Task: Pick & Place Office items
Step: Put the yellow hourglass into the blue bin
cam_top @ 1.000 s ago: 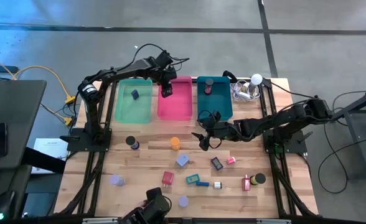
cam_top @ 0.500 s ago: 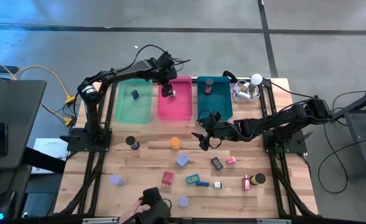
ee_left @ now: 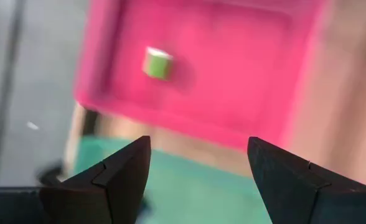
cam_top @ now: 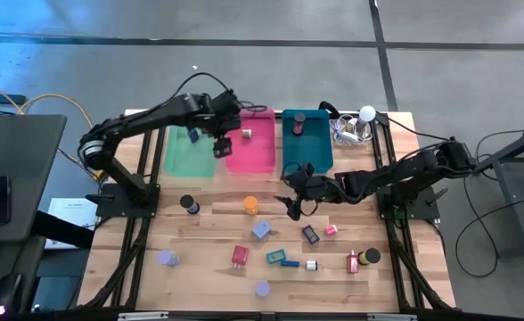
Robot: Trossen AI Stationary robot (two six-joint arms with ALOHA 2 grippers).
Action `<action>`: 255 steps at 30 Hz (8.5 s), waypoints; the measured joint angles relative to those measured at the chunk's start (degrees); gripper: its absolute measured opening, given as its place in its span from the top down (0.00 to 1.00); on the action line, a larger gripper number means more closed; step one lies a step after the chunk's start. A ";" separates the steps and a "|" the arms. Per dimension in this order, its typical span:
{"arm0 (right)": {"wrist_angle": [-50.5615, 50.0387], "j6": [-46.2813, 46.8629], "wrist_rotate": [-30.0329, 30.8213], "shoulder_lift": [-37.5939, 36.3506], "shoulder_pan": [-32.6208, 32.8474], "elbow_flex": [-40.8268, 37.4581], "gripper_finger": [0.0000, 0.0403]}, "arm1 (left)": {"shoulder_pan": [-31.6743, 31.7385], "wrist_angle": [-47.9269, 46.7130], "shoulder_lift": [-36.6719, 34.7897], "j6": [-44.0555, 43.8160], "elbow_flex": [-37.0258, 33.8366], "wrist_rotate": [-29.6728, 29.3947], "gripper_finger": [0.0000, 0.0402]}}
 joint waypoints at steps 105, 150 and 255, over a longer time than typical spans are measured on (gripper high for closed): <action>4.23 -13.15 -14.00 26.16 -5.20 18.05 0.25 | -62.73 -25.19 -21.21 -46.55 -9.88 -27.07 0.35; 1.66 -12.19 -18.59 26.25 -6.64 18.01 0.72 | -62.73 -23.46 -21.21 -46.81 -9.88 -28.72 0.35; -6.38 -14.38 -17.28 34.53 -8.26 30.91 0.30 | -62.73 -21.14 -21.10 -47.41 -9.99 -29.20 0.35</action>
